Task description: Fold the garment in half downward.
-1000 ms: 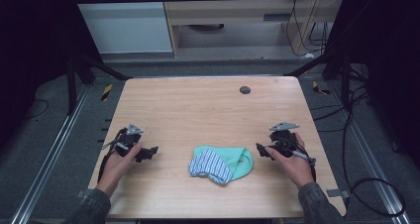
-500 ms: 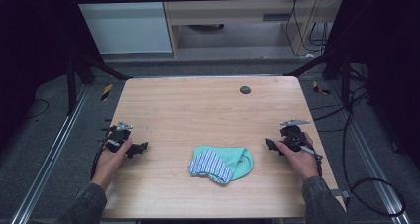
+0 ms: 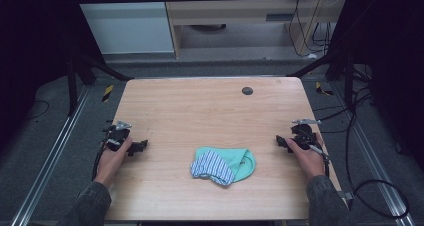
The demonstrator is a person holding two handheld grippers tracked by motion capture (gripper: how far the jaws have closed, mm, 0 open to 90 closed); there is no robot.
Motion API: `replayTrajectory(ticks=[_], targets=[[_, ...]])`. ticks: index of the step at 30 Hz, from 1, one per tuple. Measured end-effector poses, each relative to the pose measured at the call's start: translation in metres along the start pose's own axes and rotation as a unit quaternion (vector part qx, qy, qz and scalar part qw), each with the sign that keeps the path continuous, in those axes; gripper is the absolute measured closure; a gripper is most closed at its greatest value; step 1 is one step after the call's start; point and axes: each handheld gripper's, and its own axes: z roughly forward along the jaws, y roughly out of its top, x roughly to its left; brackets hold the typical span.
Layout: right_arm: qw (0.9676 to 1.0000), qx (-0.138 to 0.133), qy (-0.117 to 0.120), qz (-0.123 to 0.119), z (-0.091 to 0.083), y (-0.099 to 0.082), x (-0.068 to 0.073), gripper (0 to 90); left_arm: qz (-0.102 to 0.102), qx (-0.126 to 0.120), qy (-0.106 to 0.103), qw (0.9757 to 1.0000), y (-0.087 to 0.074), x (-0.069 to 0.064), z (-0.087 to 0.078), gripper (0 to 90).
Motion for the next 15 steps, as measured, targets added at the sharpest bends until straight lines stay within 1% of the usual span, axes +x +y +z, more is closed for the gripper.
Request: replayTrajectory(ticks=[2,3,6,8,10,12,14,15], targets=[[1.0,-0.003,-0.002,0.0,0.001,0.0,-0.001,7.4,-0.001,-0.01,0.0,1.0,-0.001,0.0,0.002,2.7],[1.0,-0.005,-0.005,-0.004,0.001,0.0,-0.001,7.0,0.0,-0.013,-0.001,0.9999,-0.001,0.001,0.003,1.8],[0.9998,-0.01,-0.014,-0.013,0.004,-0.002,0.002,5.0,0.0,-0.012,-0.001,0.9999,-0.001,0.001,0.003,1.1],[0.9996,-0.016,-0.02,-0.012,0.006,-0.003,0.004,2.6,0.0,-0.011,0.0,0.9999,-0.001,0.001,0.003,1.0],[0.9995,-0.017,-0.023,-0.011,0.006,-0.003,0.005,2.2,-0.001,-0.011,0.001,0.9999,-0.001,0.001,0.003,0.9],[0.9994,-0.017,-0.029,-0.002,0.006,-0.004,0.007,2.3,-0.005,-0.009,0.006,0.9999,-0.002,0.0,0.003,0.5],[0.999,-0.019,-0.04,0.008,0.005,-0.005,0.01,2.2,-0.012,-0.01,0.012,0.9998,-0.002,-0.001,0.002,0.0],[0.9987,-0.018,-0.046,0.012,0.004,-0.007,0.011,2.3,-0.012,-0.009,0.013,0.9998,-0.002,-0.001,0.002,0.0]])
